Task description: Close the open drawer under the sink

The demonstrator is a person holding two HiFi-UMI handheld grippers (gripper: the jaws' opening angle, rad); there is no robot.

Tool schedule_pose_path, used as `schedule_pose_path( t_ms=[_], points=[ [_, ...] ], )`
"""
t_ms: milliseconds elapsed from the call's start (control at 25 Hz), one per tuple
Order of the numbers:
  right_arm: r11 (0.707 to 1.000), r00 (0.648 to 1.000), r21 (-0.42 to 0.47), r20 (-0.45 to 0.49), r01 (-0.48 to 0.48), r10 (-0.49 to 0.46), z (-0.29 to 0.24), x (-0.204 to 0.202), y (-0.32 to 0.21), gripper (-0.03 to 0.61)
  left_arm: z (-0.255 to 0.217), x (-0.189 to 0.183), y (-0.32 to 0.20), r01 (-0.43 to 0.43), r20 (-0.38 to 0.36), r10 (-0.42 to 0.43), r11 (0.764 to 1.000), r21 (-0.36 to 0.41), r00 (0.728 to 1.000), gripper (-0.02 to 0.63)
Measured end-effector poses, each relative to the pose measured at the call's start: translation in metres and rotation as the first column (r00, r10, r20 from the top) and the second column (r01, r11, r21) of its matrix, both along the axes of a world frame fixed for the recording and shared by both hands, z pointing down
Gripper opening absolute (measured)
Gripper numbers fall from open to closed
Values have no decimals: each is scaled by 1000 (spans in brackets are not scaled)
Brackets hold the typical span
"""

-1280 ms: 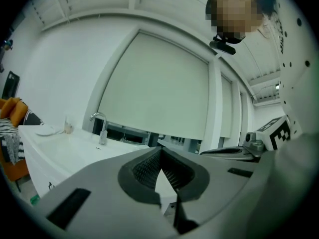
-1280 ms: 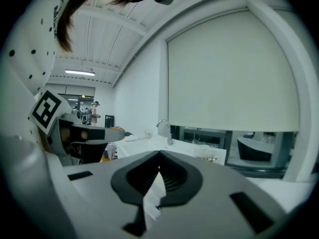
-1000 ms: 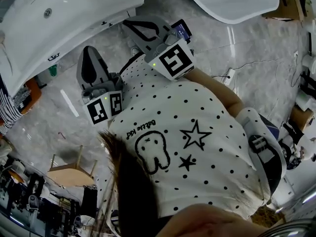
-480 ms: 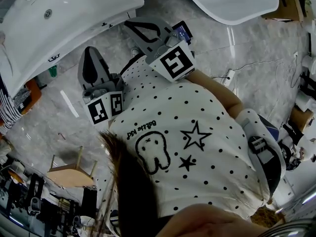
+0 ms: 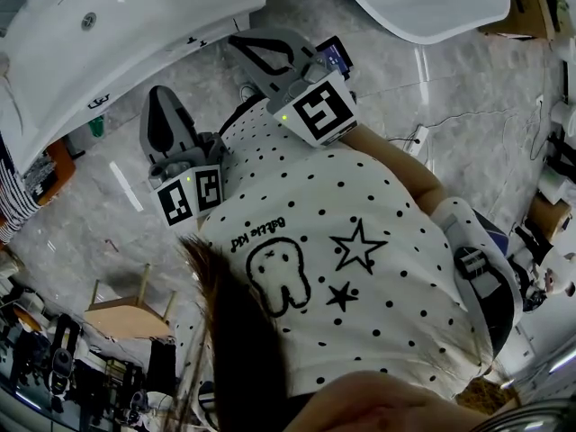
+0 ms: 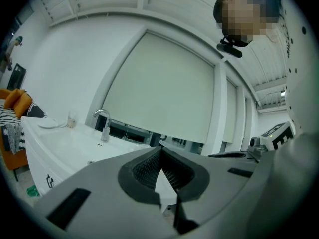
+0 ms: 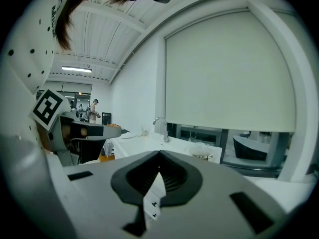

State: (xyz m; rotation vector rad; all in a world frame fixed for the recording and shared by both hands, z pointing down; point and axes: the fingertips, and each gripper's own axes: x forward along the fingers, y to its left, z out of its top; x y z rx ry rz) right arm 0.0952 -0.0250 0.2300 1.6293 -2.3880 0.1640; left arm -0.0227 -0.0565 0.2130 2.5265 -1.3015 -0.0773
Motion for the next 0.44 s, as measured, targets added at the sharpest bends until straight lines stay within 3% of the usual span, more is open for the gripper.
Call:
schedule_pose_path(
  t_ms=[440],
  points=[
    [1000,1000,-3,-6,-17,17,2,4,6,12,-1,0,7,-3,-9,3,1000,6,1000,6]
  ],
)
